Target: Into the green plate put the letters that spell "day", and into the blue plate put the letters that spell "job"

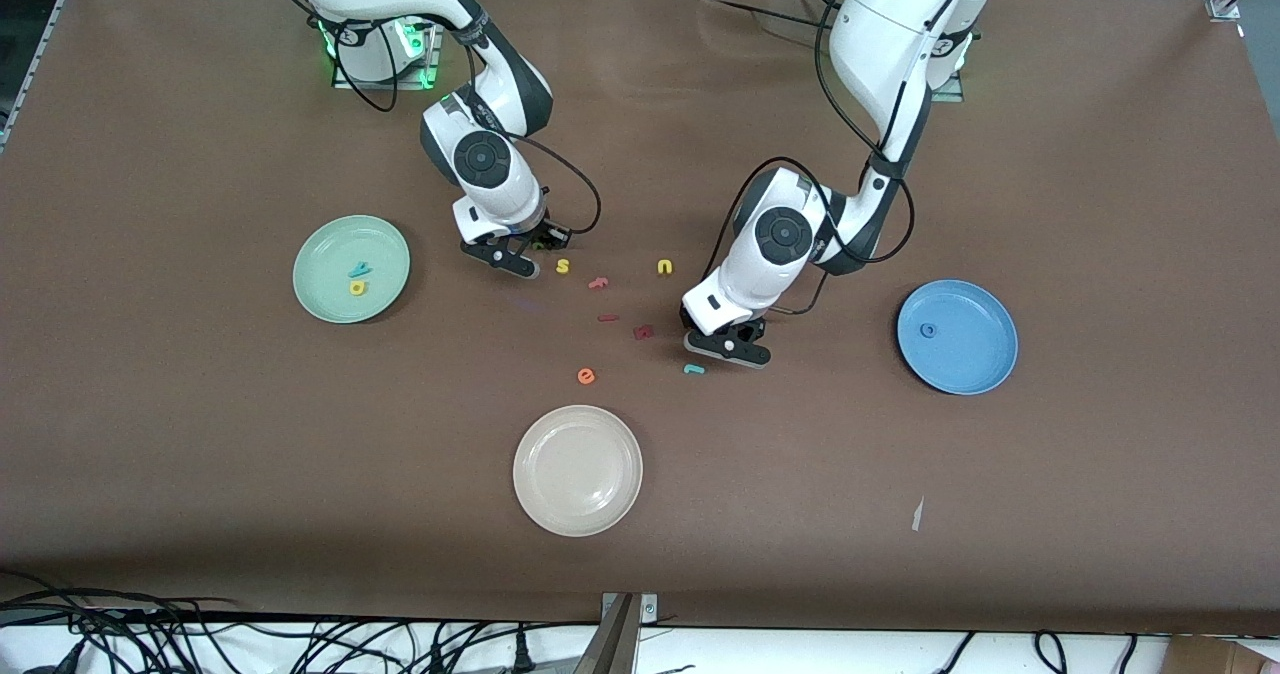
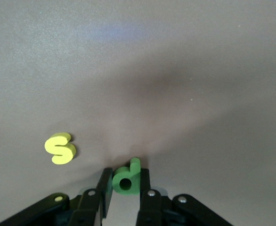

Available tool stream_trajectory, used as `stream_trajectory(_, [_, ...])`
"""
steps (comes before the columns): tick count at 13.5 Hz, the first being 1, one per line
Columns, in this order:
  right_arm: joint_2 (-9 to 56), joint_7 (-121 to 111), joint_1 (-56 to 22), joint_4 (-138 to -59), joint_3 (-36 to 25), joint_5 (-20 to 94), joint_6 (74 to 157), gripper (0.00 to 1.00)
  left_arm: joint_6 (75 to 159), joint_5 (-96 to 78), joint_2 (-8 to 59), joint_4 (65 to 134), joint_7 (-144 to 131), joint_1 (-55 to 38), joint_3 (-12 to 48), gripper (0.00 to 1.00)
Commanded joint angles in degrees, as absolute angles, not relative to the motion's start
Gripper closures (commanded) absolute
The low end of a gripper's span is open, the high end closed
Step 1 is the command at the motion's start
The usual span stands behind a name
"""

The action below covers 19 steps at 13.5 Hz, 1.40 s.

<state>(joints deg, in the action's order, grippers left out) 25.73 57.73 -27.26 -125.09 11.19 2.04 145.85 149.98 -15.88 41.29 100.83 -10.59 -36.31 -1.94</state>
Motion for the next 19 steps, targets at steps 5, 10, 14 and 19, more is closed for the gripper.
stream_trajectory(5, [15.13,37.92,-27.16,-125.07,-0.32,2.64,130.97,0.88,142.15,-14.77,35.53,100.81,-10.2,-32.89,-4.22,0.77])
stream_trajectory(10, [14.23,10.14,-26.72,-126.21,-18.08,2.99,125.77,0.88,133.77,-13.36,27.35,106.15,5.59,-18.84,-3.69,0.76])
stream_trajectory(14, [18.27,3.17,-21.99,-126.82,-20.39,3.51,126.39,0.87,133.68,-13.45,23.13,112.92,19.75,-9.68,-2.28,0.74])
stream_trajectory(19, [20.48,1.32,-21.18,-126.56,-20.39,7.29,126.39,0.0,133.68,-13.27,21.18,117.16,28.03,-6.68,-3.51,0.7])
